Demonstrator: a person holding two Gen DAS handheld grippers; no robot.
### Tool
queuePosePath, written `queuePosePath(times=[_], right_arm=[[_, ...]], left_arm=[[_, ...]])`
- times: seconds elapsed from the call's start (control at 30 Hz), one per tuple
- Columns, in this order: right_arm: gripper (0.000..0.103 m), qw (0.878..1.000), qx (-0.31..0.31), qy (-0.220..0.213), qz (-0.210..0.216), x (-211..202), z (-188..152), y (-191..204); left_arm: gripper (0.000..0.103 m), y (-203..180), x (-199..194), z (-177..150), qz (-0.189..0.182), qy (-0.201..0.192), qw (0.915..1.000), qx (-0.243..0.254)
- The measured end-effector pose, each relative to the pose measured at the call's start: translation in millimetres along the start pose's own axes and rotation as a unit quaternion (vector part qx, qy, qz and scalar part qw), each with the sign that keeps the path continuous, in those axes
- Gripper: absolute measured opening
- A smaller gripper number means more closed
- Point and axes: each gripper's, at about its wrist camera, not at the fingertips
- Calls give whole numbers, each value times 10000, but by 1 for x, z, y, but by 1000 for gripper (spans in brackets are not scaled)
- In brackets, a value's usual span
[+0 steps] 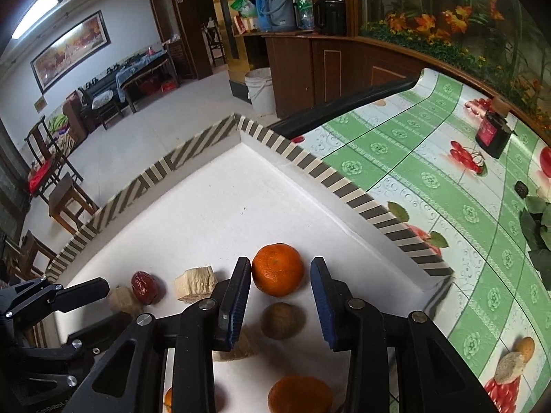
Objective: Organize fruits
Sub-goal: 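Open the left tool to drop the block while the right tool releases the orange, then move both open tools back over the cherry tomatoes and last items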
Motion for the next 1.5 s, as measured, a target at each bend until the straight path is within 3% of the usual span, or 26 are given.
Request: queuePosePath(times=[0.67, 1.2, 1.5], right_arm=[[35, 9994, 34, -343, -62, -59, -17, 13], [35, 9968, 486, -392, -498, -106, -62, -36], [36, 9881, 975, -278, -1154, -133, -94, -104]], left_arm=[[49, -33, -26, 1, -98, -434, 9987, 236], [49, -98, -30, -9, -606, -385, 9955, 613], [49, -150, -23, -8, -987, -307, 9901, 951]])
Point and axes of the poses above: each gripper's, at about its wrist camera, not at the fingertips, and x roughly the way its jaws point, y to its left, z to its top, and after that the axes turned 13 degrees about -y, right-handed
